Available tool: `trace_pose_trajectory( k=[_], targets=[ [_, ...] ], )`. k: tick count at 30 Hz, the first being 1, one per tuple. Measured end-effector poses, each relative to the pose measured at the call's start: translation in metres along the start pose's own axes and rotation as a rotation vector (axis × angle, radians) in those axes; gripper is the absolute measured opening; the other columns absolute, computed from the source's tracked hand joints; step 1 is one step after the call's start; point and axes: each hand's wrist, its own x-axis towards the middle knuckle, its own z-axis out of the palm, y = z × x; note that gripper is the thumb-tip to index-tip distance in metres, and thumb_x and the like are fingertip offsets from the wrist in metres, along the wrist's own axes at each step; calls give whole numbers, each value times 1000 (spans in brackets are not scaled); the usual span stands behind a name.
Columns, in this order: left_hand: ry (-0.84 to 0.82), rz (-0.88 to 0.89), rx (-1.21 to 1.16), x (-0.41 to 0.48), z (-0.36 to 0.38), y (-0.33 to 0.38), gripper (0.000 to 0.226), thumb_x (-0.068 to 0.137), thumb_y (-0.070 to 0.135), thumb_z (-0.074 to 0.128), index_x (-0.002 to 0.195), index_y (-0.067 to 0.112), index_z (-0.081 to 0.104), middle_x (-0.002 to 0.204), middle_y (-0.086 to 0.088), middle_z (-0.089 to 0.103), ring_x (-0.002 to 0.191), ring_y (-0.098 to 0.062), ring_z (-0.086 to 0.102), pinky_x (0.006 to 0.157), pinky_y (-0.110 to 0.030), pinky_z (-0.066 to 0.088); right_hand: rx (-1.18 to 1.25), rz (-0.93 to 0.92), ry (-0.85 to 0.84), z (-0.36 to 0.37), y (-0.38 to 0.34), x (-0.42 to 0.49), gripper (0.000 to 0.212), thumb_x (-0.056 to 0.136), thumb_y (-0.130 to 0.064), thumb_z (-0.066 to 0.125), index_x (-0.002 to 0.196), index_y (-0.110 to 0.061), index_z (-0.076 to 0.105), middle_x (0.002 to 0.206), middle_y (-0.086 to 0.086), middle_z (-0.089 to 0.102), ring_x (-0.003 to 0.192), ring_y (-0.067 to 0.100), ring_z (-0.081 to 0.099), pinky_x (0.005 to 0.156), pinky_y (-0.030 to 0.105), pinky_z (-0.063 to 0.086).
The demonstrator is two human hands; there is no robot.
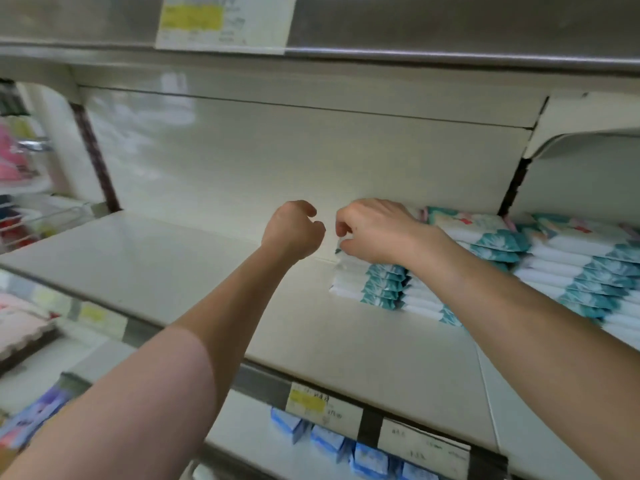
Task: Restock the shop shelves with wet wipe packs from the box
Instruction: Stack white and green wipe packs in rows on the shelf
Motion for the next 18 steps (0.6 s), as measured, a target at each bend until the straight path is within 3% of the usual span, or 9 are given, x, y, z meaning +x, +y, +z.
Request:
trace_pose_trajectory(
  k=[3, 12, 16, 18],
  targets=[
    [75, -72, 23, -24, -19, -10, 39, 91, 19, 53, 130, 22, 56, 119, -2, 62, 81, -19, 56, 73, -26, 45, 37, -102, -6, 0, -16, -2, 26, 90, -19, 53, 114, -24, 59, 111, 1, 59, 101, 24, 54, 73, 30, 37],
    [286, -367, -4, -126, -45, -31, 41, 90, 13, 55, 130, 16, 57, 125, -9, 60, 112, -27, 57, 94, -33, 48, 88, -486, -54, 10, -65, -40, 20, 89, -21, 54, 107, -21, 62, 108, 2, 61, 101, 25, 56, 71, 29, 36],
    [367, -482, -7, -182, -59, -41, 39, 90, 11, 55, 130, 13, 55, 120, -16, 61, 104, -31, 61, 71, -29, 46, 82, -641, -67, 12, -96, -67, 16, 88, -19, 54, 101, -16, 63, 102, 3, 63, 93, 25, 59, 66, 29, 37],
    [395, -530, -3, -216, -68, -46, 39, 91, 9, 53, 131, 11, 52, 120, -19, 61, 106, -35, 60, 73, -38, 49, 80, -720, -79, 13, -116, -84, 12, 86, -18, 54, 94, -15, 62, 97, 4, 64, 87, 25, 59, 62, 28, 38]
  ],
)
